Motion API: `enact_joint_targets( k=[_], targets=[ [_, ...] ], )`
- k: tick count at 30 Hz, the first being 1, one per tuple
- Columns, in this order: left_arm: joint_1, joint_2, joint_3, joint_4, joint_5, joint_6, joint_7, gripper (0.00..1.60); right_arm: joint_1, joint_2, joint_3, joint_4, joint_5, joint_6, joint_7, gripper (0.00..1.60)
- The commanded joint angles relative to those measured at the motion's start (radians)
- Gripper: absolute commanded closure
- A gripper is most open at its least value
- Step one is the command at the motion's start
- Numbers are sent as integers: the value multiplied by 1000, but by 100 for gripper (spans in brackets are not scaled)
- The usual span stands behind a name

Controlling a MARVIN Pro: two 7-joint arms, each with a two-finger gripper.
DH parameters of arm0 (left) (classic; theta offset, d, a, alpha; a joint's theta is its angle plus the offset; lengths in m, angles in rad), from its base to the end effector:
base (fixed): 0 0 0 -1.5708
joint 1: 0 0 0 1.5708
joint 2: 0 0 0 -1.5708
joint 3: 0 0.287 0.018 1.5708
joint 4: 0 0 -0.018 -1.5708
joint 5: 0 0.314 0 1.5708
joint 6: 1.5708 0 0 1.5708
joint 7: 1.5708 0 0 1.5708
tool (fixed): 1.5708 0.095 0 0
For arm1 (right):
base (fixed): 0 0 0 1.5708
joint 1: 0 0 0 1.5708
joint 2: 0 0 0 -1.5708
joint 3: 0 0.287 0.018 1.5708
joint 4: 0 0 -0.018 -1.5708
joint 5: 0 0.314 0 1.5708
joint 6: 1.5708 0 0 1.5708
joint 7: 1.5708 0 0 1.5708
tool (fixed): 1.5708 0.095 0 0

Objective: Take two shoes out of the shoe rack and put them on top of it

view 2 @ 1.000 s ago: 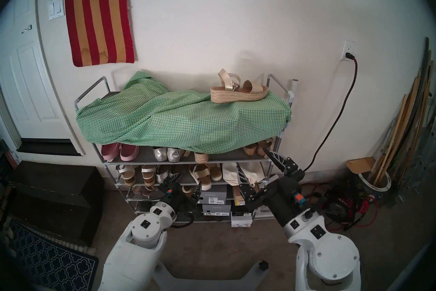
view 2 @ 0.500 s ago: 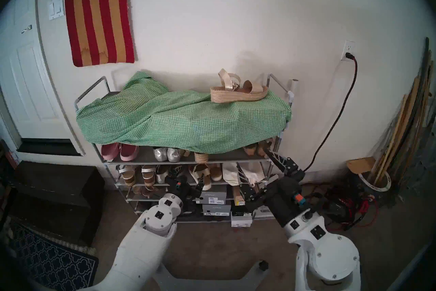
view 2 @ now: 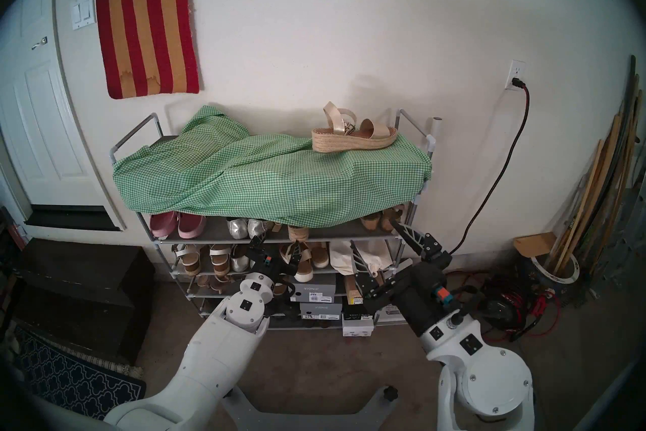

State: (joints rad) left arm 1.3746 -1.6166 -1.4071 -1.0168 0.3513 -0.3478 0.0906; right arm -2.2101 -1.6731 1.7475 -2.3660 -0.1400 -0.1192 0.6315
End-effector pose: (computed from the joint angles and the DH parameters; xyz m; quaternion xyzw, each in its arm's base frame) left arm 0.4504 -0.0853 -0.4026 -0.6818 0.1808 -0.7077 0.0411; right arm 0.2357 0.0047 -0.1999 -0.6194 -0.2402 -0.7452 0.0579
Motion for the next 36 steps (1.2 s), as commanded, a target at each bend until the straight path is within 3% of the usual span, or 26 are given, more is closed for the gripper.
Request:
enact_joint_targets(
  k=[1, 11, 16, 18, 20, 36],
  targets=[
    [-44, 17, -7, 6, 15, -35, 20, 0, 3, 3, -5, -1, -1, 0, 3, 0],
    [-120, 22, -18, 106, 37, -65, 45, 0, 3, 2, -5, -1, -1, -1, 4, 0],
    [-199, 22, -15, 241, 75, -105, 91, 0, 3, 2, -5, -1, -1, -1, 4, 0],
    [-200, 21, -16, 242, 77, -98, 93, 0, 3, 2, -5, -1, -1, -1, 4, 0],
    [-244, 12, -21, 312, 83, -124, 123, 0, 3, 2, -4, -1, -1, -1, 4, 0],
    [-386, -16, -23, 562, 118, -220, 247, 0, 3, 2, -4, -1, -1, -1, 4, 0]
  ],
)
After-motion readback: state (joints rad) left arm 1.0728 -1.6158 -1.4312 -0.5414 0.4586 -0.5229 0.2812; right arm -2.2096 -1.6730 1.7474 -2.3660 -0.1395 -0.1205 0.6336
